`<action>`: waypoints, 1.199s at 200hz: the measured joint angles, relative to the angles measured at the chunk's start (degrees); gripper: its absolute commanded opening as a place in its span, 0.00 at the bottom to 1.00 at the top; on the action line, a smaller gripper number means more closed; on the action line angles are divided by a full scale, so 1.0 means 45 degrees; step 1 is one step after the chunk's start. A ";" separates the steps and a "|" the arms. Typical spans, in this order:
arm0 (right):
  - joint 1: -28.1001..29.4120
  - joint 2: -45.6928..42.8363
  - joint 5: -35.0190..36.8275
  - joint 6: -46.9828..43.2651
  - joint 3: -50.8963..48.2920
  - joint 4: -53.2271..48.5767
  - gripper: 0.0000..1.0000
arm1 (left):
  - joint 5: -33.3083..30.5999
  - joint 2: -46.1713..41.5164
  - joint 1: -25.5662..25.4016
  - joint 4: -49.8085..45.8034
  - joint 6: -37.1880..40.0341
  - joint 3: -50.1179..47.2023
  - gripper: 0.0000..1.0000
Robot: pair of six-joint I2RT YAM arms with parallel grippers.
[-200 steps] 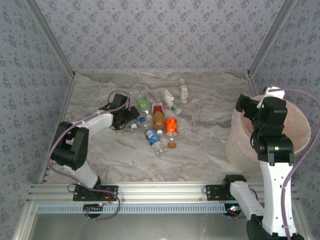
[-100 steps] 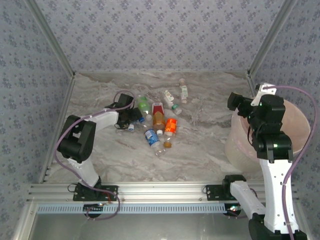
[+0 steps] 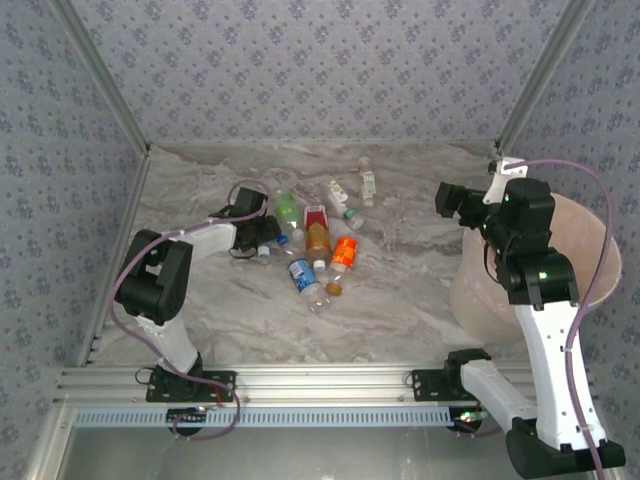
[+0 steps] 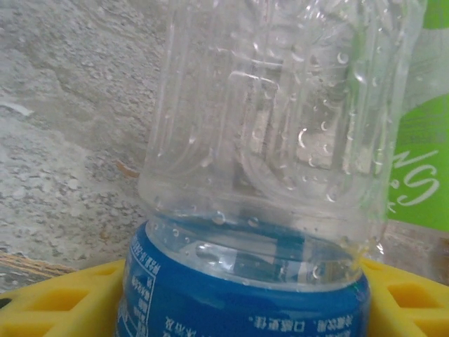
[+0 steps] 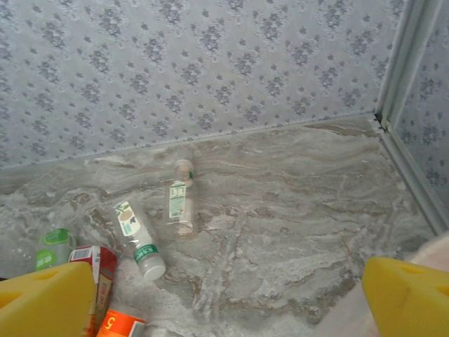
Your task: Put the plastic bottles in the bin
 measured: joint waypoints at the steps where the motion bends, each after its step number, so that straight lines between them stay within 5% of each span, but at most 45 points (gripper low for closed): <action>1: 0.0010 0.0000 -0.0010 0.0000 0.0000 0.0005 1.00 | 0.0000 0.0000 0.0010 0.0005 0.0005 -0.0005 0.64; 76: 0.2322 0.0010 -0.2157 0.0287 -0.1894 0.3439 1.00 | 0.0107 -0.1209 0.0597 0.0724 0.0238 -0.0918 0.57; 118: 0.4687 0.1117 -0.1506 -0.0034 -0.2021 0.4809 1.00 | 0.0622 -0.2181 0.0748 0.1375 0.0617 -0.1462 0.54; 155: 0.5425 0.2336 -0.0636 0.0272 -0.1996 0.5372 1.00 | 0.1248 -0.3483 0.0903 0.1894 0.0894 -0.2108 0.53; 200: 0.6081 0.4498 0.0097 0.2040 -0.0743 0.5168 1.00 | 0.2637 -0.5576 0.0923 0.2637 0.0894 -0.2482 0.52; 240: 0.6295 0.5503 -0.0967 0.3220 -0.0296 0.6203 1.00 | 0.4915 -0.6659 0.0923 0.3691 0.0777 -0.2501 0.51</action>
